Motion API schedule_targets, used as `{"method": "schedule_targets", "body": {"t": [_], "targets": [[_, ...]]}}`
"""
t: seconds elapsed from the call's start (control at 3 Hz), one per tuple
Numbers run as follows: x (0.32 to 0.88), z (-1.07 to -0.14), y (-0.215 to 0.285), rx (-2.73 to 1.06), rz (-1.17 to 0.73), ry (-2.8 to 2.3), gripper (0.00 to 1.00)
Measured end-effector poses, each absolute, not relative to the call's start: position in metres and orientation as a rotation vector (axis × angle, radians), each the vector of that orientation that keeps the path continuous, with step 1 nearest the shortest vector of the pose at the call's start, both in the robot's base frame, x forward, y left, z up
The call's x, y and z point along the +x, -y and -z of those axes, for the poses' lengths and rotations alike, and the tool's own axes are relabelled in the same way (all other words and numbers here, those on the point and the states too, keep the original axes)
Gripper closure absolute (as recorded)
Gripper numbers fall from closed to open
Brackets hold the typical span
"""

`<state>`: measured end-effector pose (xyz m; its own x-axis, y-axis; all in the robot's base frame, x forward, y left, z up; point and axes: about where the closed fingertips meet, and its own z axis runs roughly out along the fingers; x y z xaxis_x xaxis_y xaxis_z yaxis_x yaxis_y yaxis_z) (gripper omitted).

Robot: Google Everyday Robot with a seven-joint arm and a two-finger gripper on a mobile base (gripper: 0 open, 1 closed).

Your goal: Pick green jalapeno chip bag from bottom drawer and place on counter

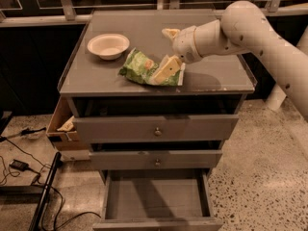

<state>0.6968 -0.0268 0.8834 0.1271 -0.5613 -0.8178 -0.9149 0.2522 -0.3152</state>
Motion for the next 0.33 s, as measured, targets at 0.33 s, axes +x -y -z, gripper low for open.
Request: {"method": "schedule_targets", "body": {"t": [0.33], "targets": [[0.6965,-0.8849,0.0267,-1.423,-0.458,-1.548,0.00]]}}
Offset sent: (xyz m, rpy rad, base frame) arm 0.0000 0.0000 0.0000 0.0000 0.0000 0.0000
